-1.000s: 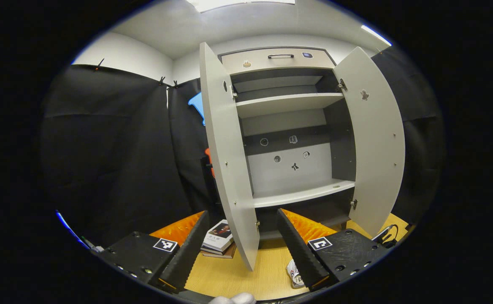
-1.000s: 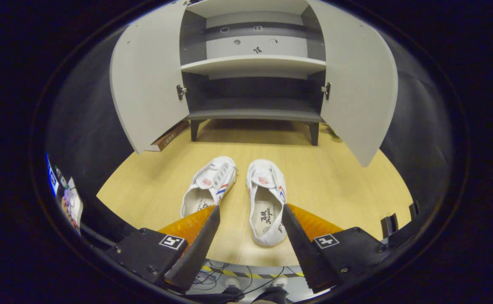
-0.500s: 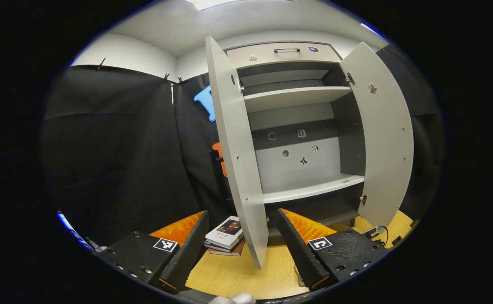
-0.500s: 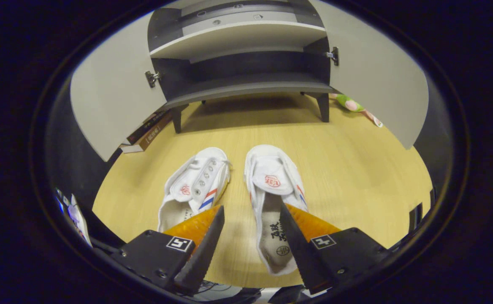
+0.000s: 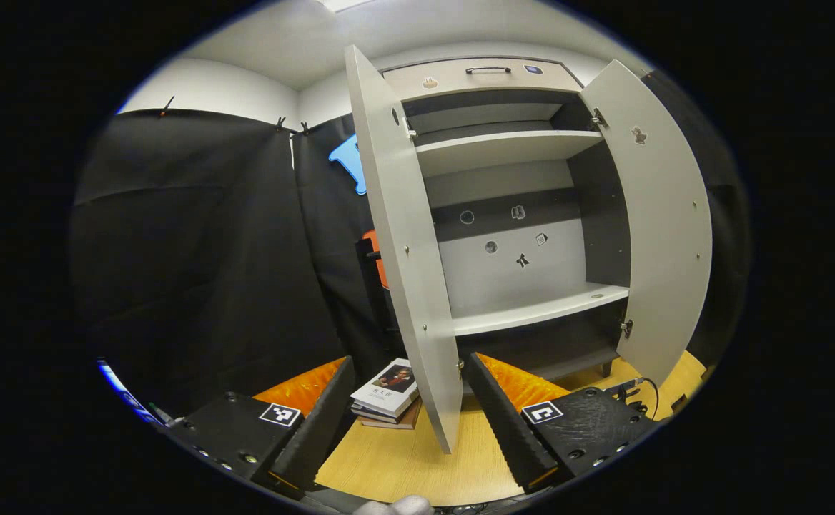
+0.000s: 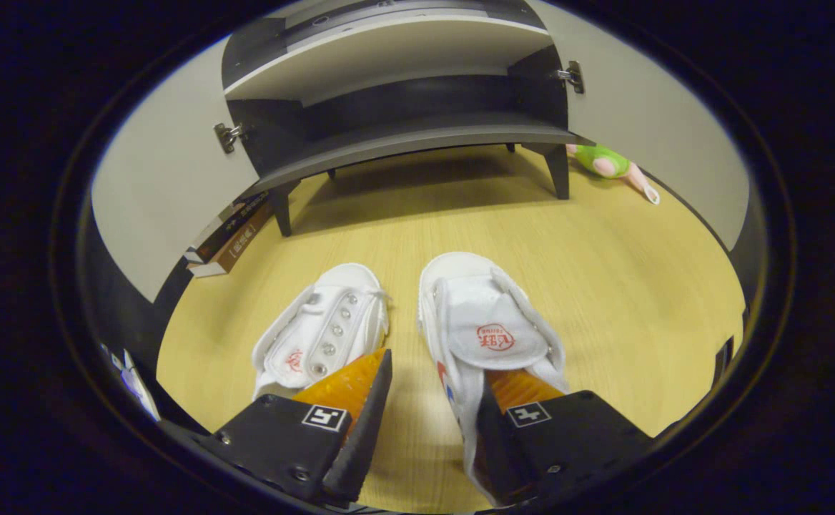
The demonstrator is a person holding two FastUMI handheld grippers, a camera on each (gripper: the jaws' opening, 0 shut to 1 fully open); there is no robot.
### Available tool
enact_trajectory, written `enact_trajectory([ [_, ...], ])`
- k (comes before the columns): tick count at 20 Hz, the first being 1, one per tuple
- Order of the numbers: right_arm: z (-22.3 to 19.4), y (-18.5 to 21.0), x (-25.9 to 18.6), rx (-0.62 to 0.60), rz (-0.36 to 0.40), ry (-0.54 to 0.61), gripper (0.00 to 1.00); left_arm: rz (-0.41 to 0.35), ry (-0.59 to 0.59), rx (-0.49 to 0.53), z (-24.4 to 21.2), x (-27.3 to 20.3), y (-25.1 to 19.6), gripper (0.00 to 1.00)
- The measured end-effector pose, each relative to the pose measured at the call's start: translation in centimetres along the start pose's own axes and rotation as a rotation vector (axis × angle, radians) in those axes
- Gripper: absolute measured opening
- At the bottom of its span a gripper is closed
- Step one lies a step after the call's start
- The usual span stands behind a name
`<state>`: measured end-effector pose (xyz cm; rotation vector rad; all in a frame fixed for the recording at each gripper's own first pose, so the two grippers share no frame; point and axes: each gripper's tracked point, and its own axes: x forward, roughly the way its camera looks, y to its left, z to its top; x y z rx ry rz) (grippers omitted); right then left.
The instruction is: Grab one shoe with the right hand and put it into the shoe cabinet, grab the other shoe with the left hand and put it into the shoe cabinet; then close the right door with the right hand and the left door with the left hand.
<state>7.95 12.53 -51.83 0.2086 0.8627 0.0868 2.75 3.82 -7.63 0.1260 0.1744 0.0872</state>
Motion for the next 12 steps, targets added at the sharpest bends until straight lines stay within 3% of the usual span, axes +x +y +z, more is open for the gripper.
enact_trajectory([
  [2,0.2,-0.1,0.4,0.011,0.004,0.005,0.62,-0.002,0.006,-0.004,-0.3,0.2,-0.1,0.96],
  [3,0.3,-0.4,0.7,0.013,-0.005,0.003,0.44,-0.005,0.009,-0.006,-0.3,0.3,-0.2,0.96],
  [4,0.4,-0.6,0.6,0.016,-0.005,-0.005,0.46,-0.006,0.01,-0.007,-0.3,0.3,-0.2,0.96],
  [5,0.4,-0.5,0.5,0.007,0.008,-0.003,0.3,-0.007,0.011,-0.007,-0.3,0.4,-0.3,0.97],
  [7,0.3,-0.5,0.6,-0.016,0.021,0.005,0.17,-0.008,0.006,-0.009,-0.1,0.5,-0.3,0.96],
  [9,0.6,-0.6,0.7,-0.023,0.024,0.005,0.09,-0.011,0.003,-0.011,-0.1,0.6,-0.3,0.96],
  [12,2.0,-1.2,-0.2,-0.033,0.009,-0.019,0.07,-0.015,0.0,-0.018,0.1,0.5,-0.2,0.96],
])
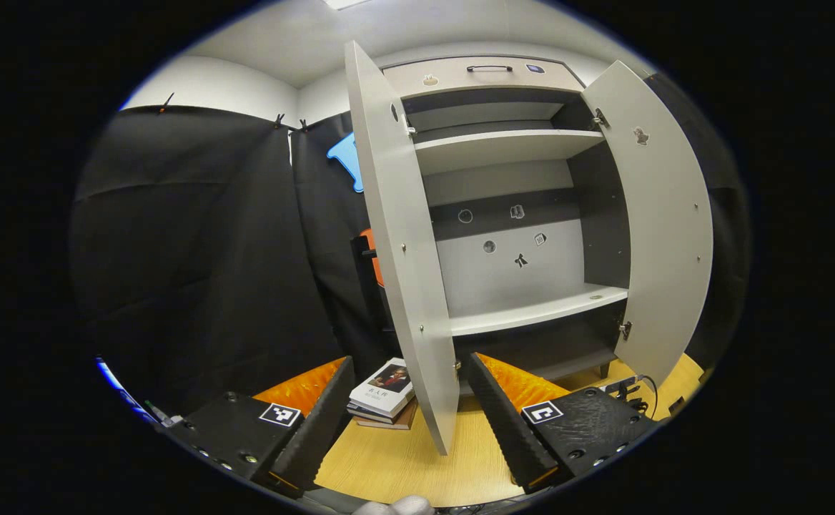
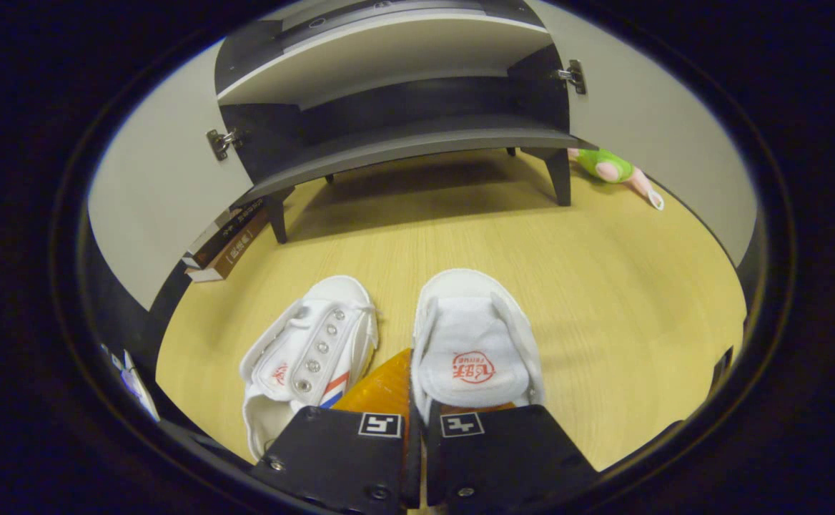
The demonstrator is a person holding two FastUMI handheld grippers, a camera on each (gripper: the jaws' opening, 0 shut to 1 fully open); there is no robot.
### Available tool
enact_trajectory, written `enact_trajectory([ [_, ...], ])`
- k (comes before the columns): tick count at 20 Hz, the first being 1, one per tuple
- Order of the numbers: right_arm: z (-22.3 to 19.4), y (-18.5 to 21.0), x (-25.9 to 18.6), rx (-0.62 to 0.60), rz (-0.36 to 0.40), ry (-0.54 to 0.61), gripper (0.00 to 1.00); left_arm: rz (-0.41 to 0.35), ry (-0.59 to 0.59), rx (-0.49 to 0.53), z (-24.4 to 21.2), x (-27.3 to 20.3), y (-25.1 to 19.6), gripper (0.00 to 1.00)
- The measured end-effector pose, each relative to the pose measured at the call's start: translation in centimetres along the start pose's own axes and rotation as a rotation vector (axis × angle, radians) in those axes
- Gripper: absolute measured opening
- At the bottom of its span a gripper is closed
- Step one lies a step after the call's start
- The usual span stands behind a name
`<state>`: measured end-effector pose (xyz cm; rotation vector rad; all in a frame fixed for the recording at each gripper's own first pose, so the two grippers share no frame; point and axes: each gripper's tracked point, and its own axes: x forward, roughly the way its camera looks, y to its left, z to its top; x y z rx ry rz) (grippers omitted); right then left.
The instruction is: Grab one shoe with the right hand and put it into the shoe cabinet, grab the other shoe with the left hand and put it into the shoe cabinet; then close the right door with the right hand and the left door with the left hand.
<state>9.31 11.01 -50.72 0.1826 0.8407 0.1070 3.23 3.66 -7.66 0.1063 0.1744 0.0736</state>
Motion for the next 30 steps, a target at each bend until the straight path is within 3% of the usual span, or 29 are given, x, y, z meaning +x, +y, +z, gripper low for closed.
enact_trajectory([
  [5,1.1,-0.2,-1.8,-0.016,-0.011,-0.033,0.07,-0.019,-0.012,-0.009,0.2,-0.1,0.1,0.97],
  [9,4.4,0.0,-5.1,-0.029,-0.016,-0.094,0.07,-0.044,-0.021,-0.017,0.1,-0.4,0.3,0.96],
  [15,13.0,1.7,-12.5,-0.061,-0.036,-0.261,0.07,-0.087,-0.037,-0.042,-0.4,-1.2,1.4,0.96],
  [22,23.7,4.0,-20.1,-0.138,-0.028,-0.435,0.07,-0.082,-0.046,-0.077,-0.2,-1.5,2.2,0.96],
  [30,35.2,3.9,-19.5,-0.227,-0.054,-0.554,0.07,-0.026,-0.034,-0.111,-0.1,-1.1,2.6,0.96],
])
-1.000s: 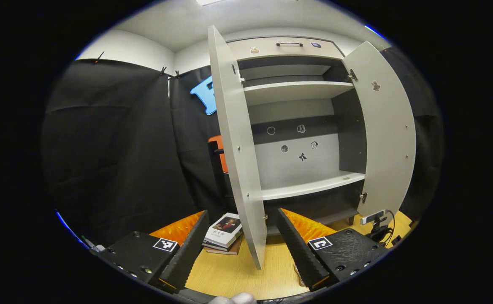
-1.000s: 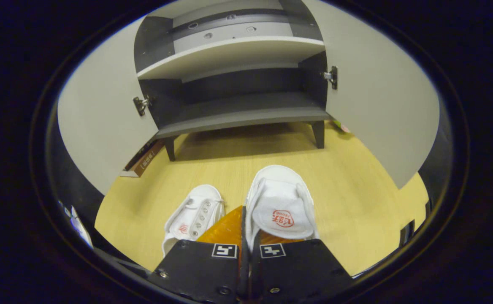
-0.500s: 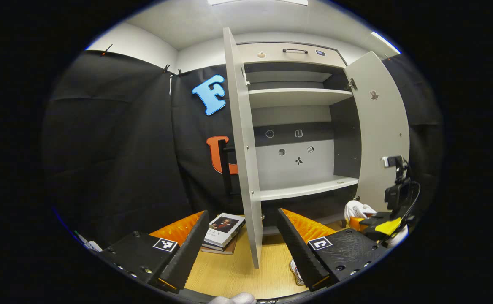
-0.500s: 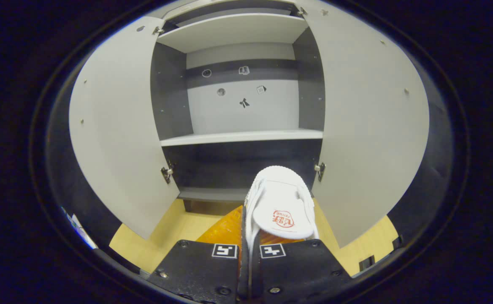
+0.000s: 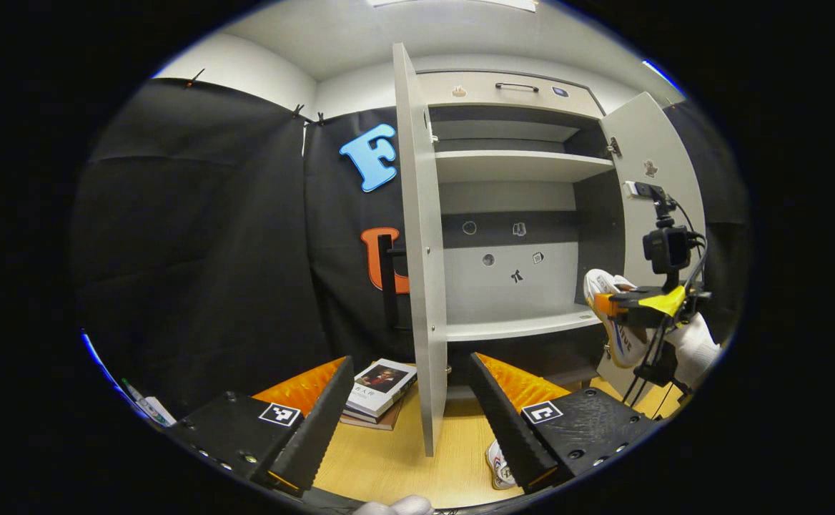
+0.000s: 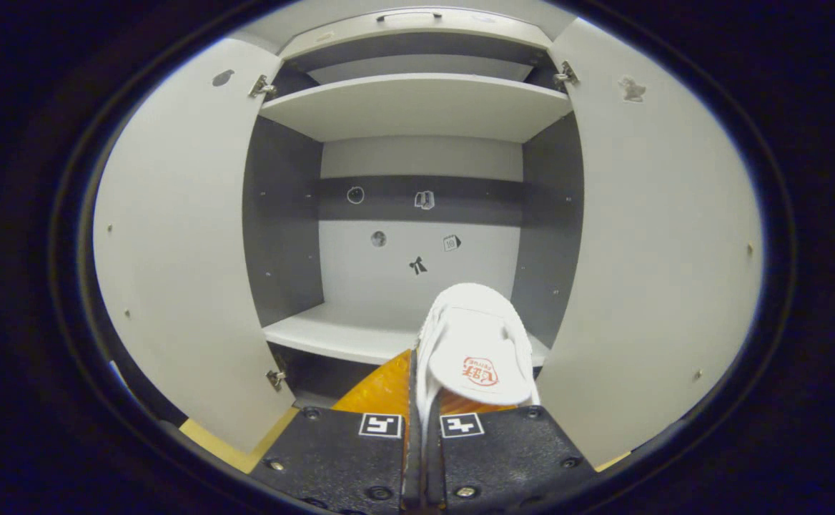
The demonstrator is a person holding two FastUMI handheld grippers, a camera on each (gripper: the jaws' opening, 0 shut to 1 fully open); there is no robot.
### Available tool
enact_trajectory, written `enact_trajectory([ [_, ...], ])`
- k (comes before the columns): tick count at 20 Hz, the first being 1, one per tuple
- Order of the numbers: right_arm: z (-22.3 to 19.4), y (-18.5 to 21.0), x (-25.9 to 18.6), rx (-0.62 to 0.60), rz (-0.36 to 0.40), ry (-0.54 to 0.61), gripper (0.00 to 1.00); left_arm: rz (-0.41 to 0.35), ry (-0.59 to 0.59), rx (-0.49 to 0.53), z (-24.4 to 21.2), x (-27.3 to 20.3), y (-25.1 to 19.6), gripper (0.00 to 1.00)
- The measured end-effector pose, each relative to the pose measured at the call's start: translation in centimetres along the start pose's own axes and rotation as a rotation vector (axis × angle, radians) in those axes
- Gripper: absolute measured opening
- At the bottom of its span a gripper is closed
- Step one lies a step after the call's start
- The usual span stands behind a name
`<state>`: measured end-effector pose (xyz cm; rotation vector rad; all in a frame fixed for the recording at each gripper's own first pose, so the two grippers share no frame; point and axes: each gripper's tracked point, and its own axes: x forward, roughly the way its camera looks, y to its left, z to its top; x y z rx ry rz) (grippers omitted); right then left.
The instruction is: Grab one shoe with the right hand and put it into the shoe cabinet, grab the other shoe with the left hand and put it into the shoe cabinet; then close the right door with the right hand and the left door with the left hand.
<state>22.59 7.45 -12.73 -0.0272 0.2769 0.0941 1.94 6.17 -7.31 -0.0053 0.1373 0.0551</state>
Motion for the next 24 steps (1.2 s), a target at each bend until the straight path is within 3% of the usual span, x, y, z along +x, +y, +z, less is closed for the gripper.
enact_trajectory([
  [6,2.6,-0.7,8.7,-0.045,0.019,0.032,0.06,0.071,0.021,-0.025,0.3,0.3,0.3,0.96],
  [13,0.1,0.0,17.0,-0.061,0.056,0.182,0.07,0.125,0.043,-0.027,0.9,2.0,-0.5,0.96],
  [20,-3.0,0.1,19.8,-0.05,0.062,0.402,0.07,0.132,0.032,-0.021,1.6,2.4,-1.1,0.97],
  [24,-3.1,-0.3,19.3,-0.027,0.035,0.417,0.16,0.122,0.012,-0.002,2.2,1.8,-1.5,0.96],
])
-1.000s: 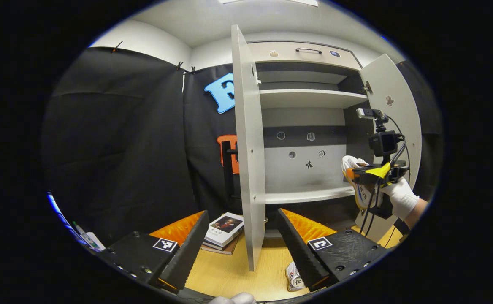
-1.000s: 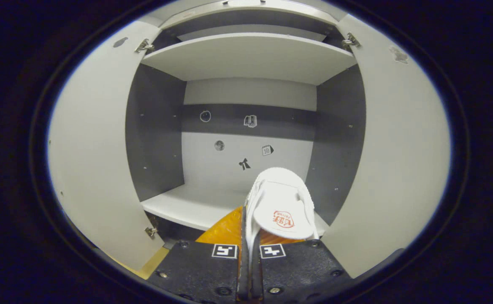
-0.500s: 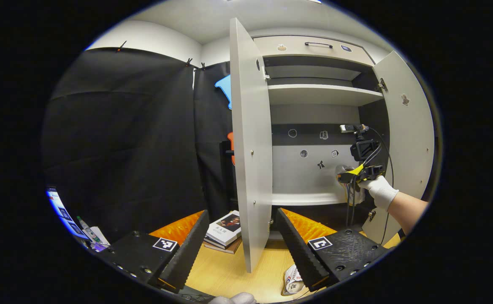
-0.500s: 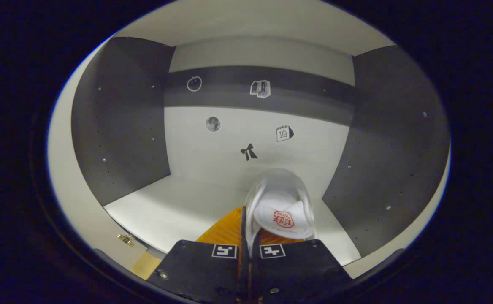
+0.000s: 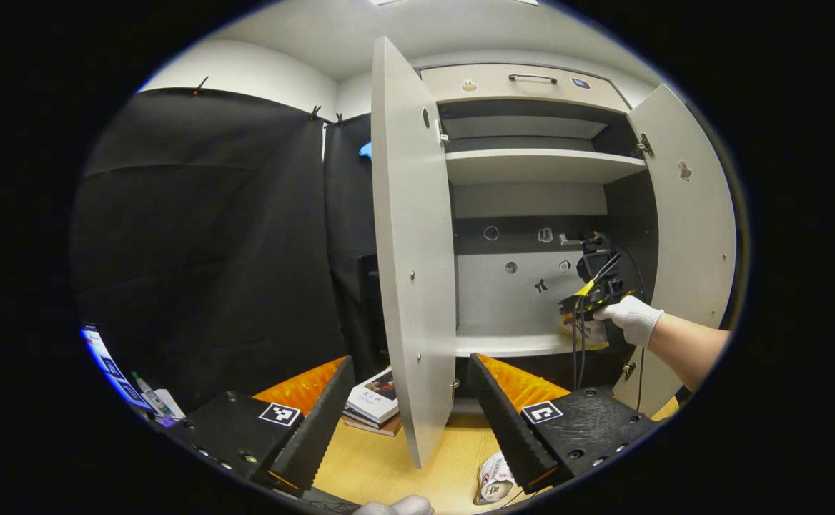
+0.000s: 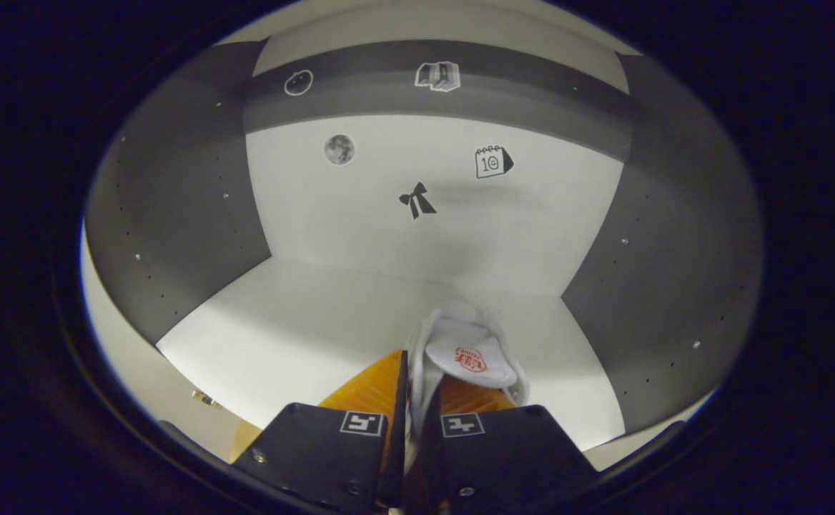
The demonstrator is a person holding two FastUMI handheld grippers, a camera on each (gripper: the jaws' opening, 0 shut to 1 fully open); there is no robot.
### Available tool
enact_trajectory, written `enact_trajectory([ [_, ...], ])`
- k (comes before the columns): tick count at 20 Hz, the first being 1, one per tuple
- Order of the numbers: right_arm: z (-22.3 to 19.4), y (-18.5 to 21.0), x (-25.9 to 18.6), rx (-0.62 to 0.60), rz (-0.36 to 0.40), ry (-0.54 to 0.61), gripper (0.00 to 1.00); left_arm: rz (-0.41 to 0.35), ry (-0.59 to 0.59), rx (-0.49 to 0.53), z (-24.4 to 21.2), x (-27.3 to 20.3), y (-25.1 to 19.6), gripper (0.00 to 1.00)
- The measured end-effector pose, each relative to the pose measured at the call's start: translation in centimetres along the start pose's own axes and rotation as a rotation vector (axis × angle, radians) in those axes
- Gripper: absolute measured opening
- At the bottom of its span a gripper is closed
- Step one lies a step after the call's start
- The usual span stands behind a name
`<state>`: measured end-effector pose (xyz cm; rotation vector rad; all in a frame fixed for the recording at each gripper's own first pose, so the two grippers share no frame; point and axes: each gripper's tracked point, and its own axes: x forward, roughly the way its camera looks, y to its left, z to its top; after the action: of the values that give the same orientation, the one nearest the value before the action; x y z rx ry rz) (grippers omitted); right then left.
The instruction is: Grab one shoe with the right hand and put it into the shoe cabinet, grab the other shoe with the left hand and put it into the shoe cabinet; then close the right door with the right hand and the left door with the left hand.
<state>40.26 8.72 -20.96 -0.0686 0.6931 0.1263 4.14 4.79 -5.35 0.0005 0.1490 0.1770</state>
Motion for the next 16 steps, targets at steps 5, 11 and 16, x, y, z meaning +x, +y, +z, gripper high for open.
enact_trajectory([
  [5,0.6,0.6,-1.4,0.03,0.023,-0.044,0.44,-0.008,-0.013,0.0,0.1,0.0,0.2,0.96],
  [11,2.1,0.2,-4.8,0.022,-0.008,-0.173,0.53,-0.014,-0.023,0.008,0.2,-0.4,0.7,0.96],
  [16,3.1,-0.3,-11.7,0.016,-0.031,-0.388,0.95,-0.045,-0.024,0.014,-0.3,-0.8,0.7,0.96],
])
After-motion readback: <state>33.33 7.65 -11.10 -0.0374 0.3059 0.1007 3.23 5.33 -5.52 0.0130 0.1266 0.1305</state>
